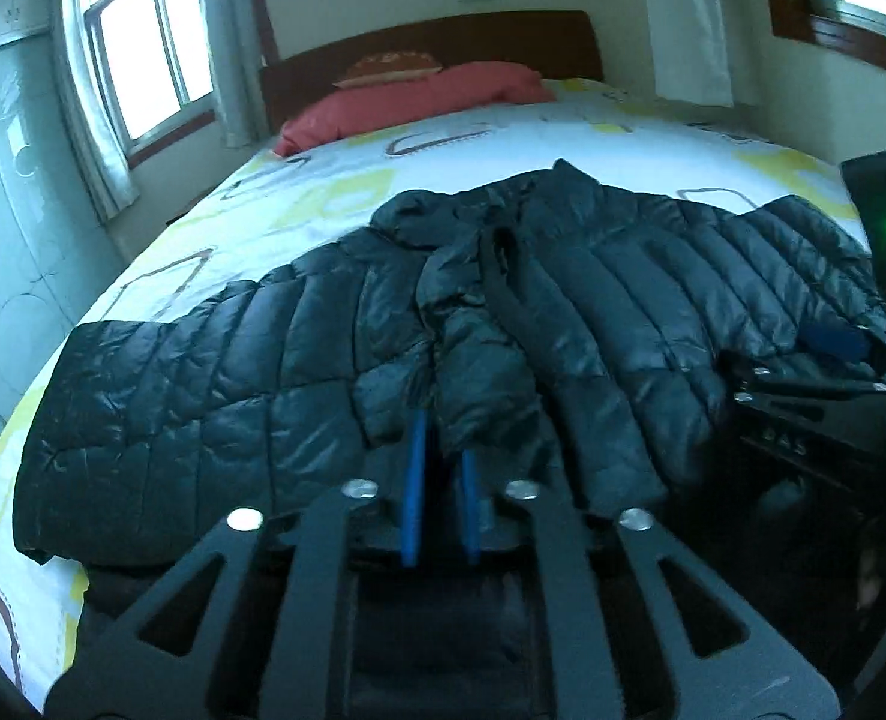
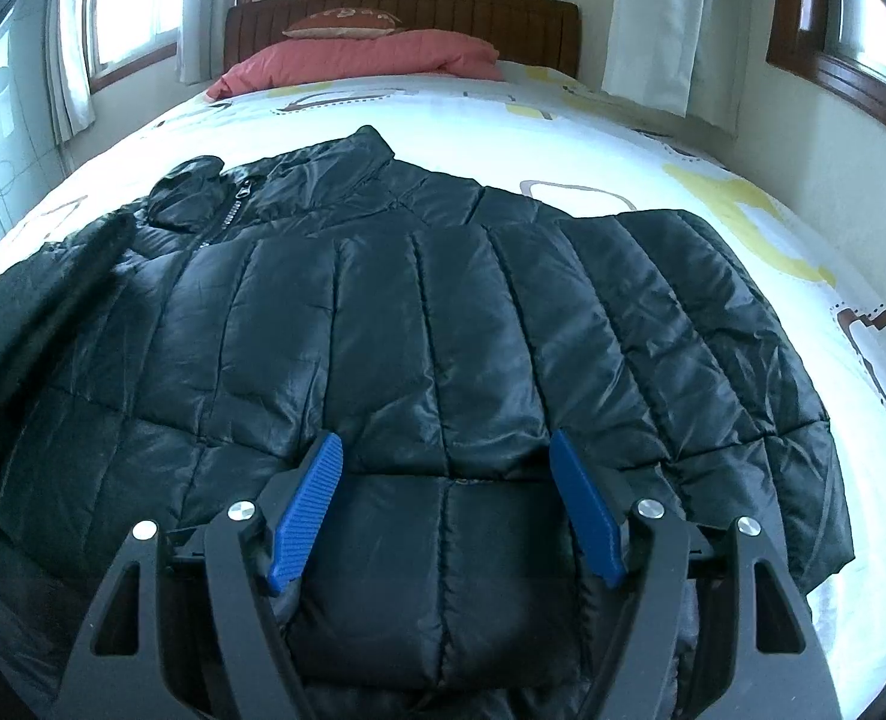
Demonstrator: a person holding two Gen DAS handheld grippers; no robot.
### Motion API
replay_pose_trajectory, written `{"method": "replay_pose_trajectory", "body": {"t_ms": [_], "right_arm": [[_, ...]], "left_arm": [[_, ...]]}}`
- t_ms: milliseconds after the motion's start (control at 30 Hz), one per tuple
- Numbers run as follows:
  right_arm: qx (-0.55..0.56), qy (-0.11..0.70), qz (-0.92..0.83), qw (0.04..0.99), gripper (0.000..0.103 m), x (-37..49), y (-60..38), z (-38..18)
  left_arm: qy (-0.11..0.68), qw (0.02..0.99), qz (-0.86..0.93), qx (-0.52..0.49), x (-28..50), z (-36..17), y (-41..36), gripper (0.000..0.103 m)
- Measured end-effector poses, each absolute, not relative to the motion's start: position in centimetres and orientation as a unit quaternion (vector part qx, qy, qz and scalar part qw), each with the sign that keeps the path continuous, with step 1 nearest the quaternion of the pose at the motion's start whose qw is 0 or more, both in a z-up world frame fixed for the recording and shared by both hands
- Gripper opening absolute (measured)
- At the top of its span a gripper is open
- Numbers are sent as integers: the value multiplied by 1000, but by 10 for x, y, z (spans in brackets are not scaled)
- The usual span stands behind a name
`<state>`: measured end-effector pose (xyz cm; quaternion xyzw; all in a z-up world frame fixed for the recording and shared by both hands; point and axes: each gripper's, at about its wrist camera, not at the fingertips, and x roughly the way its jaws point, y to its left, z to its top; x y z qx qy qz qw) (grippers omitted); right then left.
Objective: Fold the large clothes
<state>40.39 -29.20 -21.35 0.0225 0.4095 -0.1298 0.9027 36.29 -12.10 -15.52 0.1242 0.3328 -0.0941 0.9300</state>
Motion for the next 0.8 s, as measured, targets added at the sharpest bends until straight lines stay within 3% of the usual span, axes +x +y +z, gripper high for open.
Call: {"method": "replay_pose_trajectory", "body": {"t_ms": [33, 67, 100, 433, 667, 800], "right_arm": [[24, 411, -129, 902, 72, 404, -292, -213], [24, 412, -129, 902, 72, 404, -292, -211], [22, 413, -129, 901, 72, 404, -292, -208], [55, 388, -49, 919, 73, 402, -220, -160], [66, 426, -5, 902, 76, 435, -167, -183], [90, 433, 17, 897, 19, 438, -159, -192]], "left_arm": [[331, 931, -98, 117, 359, -151, -115, 37], [328, 933, -101, 110, 354, -146, -109, 54], [322, 936, -102, 102, 350, -141, -104, 61], [309, 950, -17, 51, 328, -116, 21, 64], [332, 941, 65, 8, 342, -125, 101, 64], [338, 938, 73, 8, 343, -129, 114, 65]]}}
